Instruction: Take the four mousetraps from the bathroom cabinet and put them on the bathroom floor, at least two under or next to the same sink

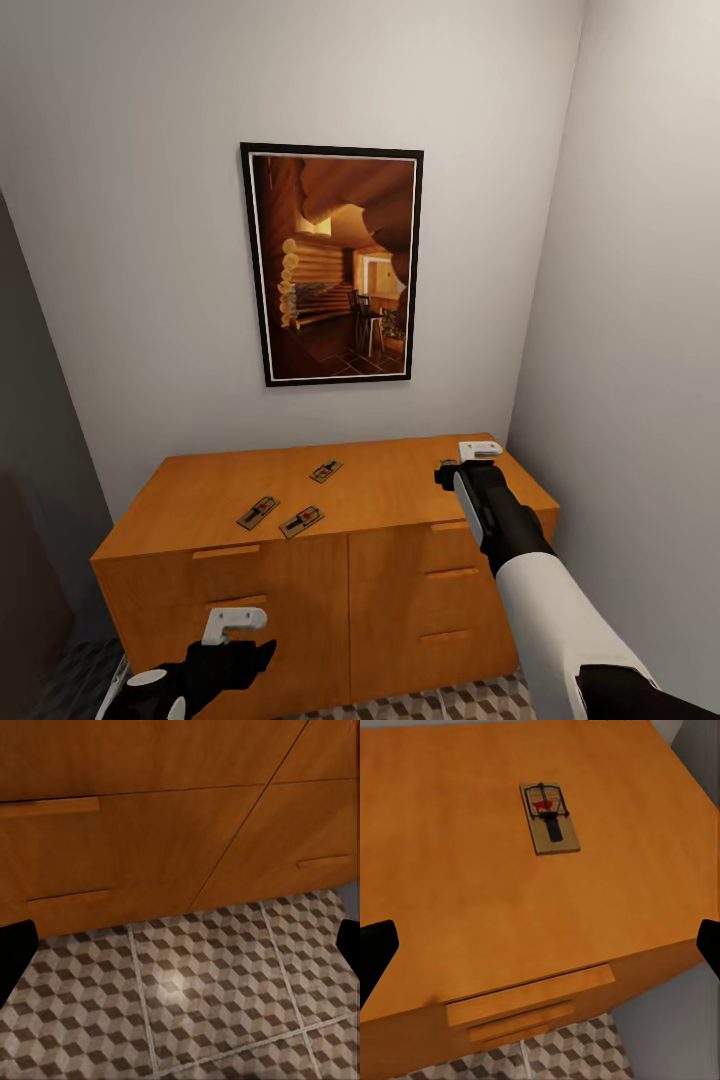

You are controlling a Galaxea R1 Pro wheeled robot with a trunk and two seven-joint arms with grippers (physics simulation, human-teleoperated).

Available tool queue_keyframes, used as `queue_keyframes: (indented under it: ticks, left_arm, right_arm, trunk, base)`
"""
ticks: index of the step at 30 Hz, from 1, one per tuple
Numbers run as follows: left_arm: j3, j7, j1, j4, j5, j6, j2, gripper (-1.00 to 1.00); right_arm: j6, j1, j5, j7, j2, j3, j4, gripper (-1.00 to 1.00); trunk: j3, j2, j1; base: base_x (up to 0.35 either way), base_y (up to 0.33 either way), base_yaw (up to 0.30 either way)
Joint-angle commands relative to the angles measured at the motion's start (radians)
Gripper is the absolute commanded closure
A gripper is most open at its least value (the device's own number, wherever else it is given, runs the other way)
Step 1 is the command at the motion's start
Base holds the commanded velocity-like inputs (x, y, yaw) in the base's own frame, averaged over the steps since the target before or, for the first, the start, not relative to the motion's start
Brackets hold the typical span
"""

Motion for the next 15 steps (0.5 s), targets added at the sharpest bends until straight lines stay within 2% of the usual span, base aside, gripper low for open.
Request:
queue_keyframes:
  ticks: [1,11,15]
  left_arm:
    - [0.001,0.001,0.0,-0.006,0.007,0.01,-0.001,-1.0]
    - [0.0,-0.002,-0.003,-0.023,0.007,0.031,-0.015,-1.0]
    - [-0.001,-0.002,-0.006,-0.025,0.007,0.05,-0.033,-1.0]
  right_arm:
    - [0.006,-0.001,0.013,0.004,0.001,-0.003,-0.001,-1.0]
    - [0.005,-0.001,0.025,0.002,0.002,-0.004,-0.001,-1.0]
    - [0.005,-0.001,0.027,0.0,0.002,-0.004,-0.001,-1.0]
  trunk:
    - [-0.001,-0.001,0.0]
    - [-0.001,-0.001,0.0]
    - [-0.001,-0.001,0.0]
  base:
    - [0.0,0.0,0.0]
    - [0.0,0.0,0.0]
    - [0.0,0.0,0.0]
